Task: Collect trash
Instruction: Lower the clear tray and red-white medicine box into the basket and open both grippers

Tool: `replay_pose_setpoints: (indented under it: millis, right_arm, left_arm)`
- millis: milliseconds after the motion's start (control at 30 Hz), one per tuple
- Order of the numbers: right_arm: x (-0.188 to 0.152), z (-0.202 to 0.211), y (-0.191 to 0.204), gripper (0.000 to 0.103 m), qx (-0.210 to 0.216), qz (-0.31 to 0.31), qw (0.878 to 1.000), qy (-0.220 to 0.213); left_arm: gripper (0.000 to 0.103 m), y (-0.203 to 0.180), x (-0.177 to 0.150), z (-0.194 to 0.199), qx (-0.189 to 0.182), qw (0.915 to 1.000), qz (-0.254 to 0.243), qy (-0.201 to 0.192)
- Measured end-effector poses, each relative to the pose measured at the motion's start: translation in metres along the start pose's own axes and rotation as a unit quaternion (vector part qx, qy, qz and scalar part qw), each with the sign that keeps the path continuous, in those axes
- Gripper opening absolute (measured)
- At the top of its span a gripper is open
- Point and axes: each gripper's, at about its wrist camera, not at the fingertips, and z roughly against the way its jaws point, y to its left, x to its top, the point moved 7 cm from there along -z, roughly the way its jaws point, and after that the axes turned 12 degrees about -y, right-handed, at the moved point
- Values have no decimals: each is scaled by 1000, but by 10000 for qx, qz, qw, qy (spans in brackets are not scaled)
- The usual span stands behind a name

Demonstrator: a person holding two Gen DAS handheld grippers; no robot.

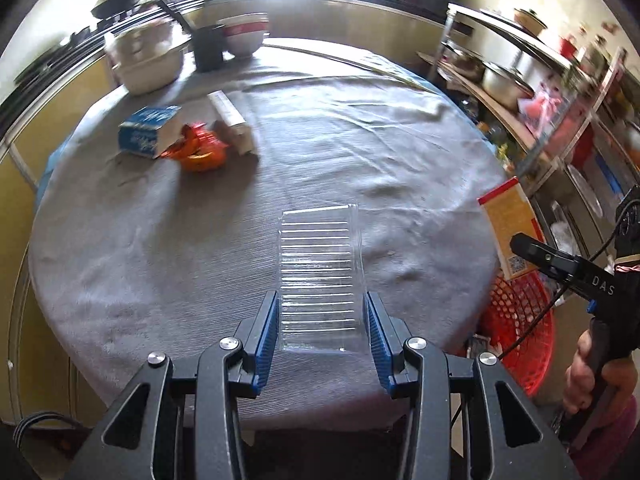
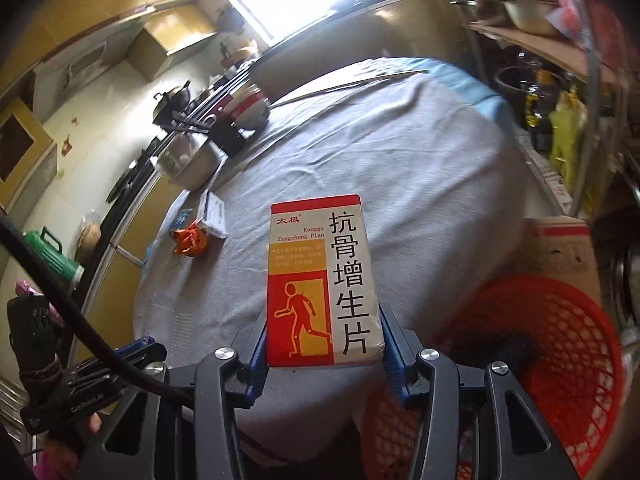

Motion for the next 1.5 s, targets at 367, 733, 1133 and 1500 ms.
replay_pose_setpoints:
  millis: [367,733,1133,1500]
  right_arm:
    - [-1,64,-81,51,-757,-353,9962,-264]
    - [-16,86,-138,51,-1205,-783,9893,-247]
    - [-11,63,-107,51,-824,-596,9945,-240]
    - [-11,73,-104,51,-890,-357,9947,-376]
  left_arm:
    - [44,-80,10,-8,-929,9924,-795,97]
    - [44,-143,7,-17,-1459,9799,-1337,242]
    - [44,-136,11,-18,-1017,9847,-1409,121]
    - [44,-149,18,-9,-827,9810,-1752,-137]
